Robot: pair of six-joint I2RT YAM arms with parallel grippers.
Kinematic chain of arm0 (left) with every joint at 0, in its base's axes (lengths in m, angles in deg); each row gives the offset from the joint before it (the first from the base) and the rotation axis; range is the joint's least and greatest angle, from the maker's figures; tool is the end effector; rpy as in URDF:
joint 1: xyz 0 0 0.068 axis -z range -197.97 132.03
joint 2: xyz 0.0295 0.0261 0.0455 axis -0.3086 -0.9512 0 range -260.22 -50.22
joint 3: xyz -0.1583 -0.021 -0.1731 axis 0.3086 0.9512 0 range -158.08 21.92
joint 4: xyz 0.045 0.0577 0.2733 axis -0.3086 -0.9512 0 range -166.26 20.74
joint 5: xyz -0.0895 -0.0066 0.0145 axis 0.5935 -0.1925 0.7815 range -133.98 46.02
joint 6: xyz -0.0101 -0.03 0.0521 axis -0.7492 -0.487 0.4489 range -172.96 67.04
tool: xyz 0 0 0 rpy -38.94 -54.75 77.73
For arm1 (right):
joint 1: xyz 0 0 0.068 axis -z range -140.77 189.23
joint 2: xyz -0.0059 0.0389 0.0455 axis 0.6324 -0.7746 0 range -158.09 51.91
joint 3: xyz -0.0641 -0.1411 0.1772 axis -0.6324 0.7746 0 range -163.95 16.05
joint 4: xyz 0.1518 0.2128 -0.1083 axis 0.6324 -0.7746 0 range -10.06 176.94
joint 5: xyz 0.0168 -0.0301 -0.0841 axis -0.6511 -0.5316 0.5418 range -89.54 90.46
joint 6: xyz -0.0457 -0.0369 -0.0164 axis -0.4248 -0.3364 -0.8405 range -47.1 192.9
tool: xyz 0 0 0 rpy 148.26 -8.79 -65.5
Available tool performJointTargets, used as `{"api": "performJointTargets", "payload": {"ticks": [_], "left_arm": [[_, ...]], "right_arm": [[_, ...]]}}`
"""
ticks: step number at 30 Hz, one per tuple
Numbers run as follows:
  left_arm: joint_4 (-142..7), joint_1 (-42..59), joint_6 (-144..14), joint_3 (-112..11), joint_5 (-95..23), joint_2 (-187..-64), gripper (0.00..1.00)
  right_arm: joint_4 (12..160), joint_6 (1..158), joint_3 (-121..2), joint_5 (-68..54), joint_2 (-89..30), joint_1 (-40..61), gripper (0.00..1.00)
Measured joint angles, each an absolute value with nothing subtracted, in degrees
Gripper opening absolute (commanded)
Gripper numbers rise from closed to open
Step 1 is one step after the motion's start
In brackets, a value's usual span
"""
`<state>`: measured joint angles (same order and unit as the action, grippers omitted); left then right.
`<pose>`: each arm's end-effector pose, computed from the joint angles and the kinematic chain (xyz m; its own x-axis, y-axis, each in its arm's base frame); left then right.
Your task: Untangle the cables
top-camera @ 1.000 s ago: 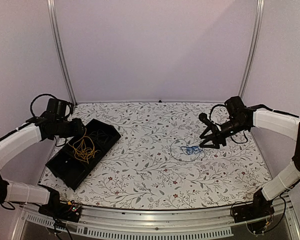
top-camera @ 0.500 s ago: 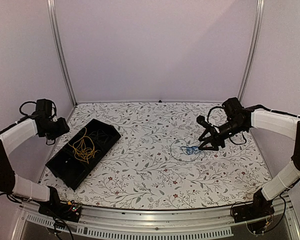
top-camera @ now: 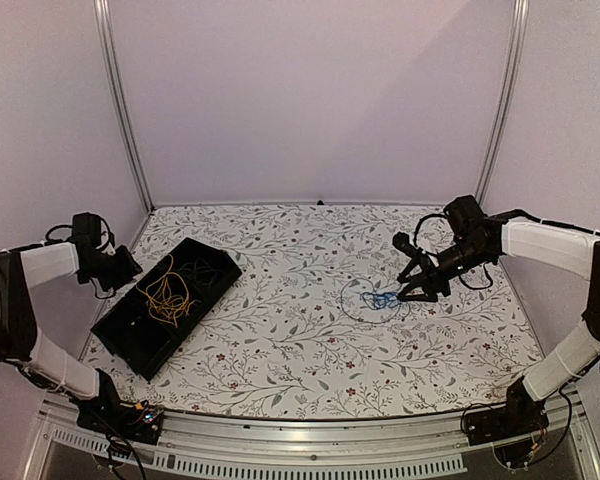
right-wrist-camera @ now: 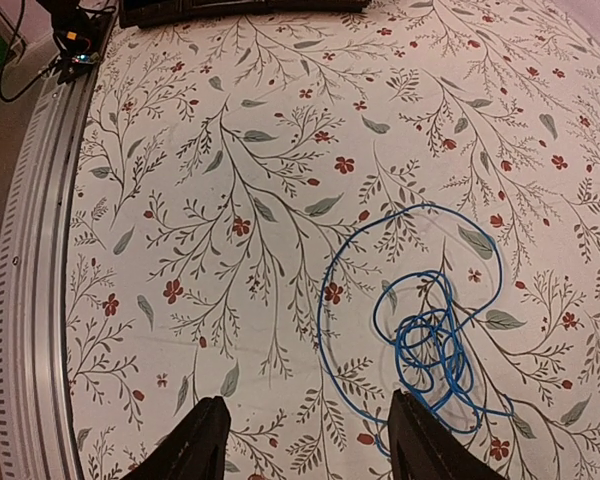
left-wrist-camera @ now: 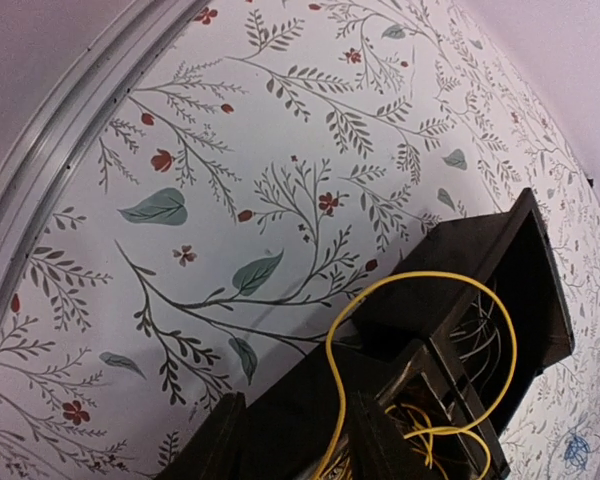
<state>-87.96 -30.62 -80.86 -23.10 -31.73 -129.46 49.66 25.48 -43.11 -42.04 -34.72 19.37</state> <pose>0.2993 0.0572 0.1393 -0.6462 -0.6137 -0.4537 -0.4429 0.7857 -0.4319 0.2886 0.1370 0.1706 -0.1916 -0.6464 -0.7385 -0.9792 0.1766 0.0994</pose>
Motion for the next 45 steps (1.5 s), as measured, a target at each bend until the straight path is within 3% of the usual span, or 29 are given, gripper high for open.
{"api": "performJointTargets", "payload": {"ticks": [5, 10, 16, 23, 24, 27, 33, 39, 45], "left_arm": [[-86.1, -31.8, -81.1, -22.3, -27.8, -132.3, 0.21], [-84.9, -32.6, -81.0, -22.2, -24.8, -133.3, 0.0], [-82.8, -33.3, -81.5, -21.5, -22.4, -131.1, 0.0], [-81.0, -33.4, -82.7, -18.2, -23.9, -115.1, 0.0], [-81.0, -33.4, -82.8, -17.9, -24.2, -113.7, 0.07], [-82.4, -33.4, -82.1, -17.9, -25.4, -113.0, 0.43], [-88.5, -32.3, -80.7, -19.6, -25.1, -122.0, 0.41], [-86.8, -23.6, -79.5, -20.5, -25.7, -118.4, 0.45], [-85.8, -20.3, -79.5, -26.0, -29.0, -124.2, 0.44]], "right_arm": [[49.2, 25.5, -43.1, -41.6, -36.2, 19.2, 0.58], [48.8, 25.5, -43.1, -41.3, -36.7, 19.0, 0.58], [48.7, 25.5, -43.1, -40.8, -36.8, 19.0, 0.58], [48.6, 25.5, -43.1, -40.3, -37.1, 18.9, 0.58], [48.6, 25.5, -43.1, -40.3, -37.2, 18.8, 0.58], [48.6, 25.5, -43.1, -40.0, -37.7, 18.2, 0.58], [48.5, 25.5, -43.1, -39.0, -38.5, 16.9, 0.58], [48.4, 25.5, -43.1, -38.7, -38.5, 16.7, 0.58], [48.4, 25.5, -43.1, -38.4, -39.1, 16.7, 0.58]]}}
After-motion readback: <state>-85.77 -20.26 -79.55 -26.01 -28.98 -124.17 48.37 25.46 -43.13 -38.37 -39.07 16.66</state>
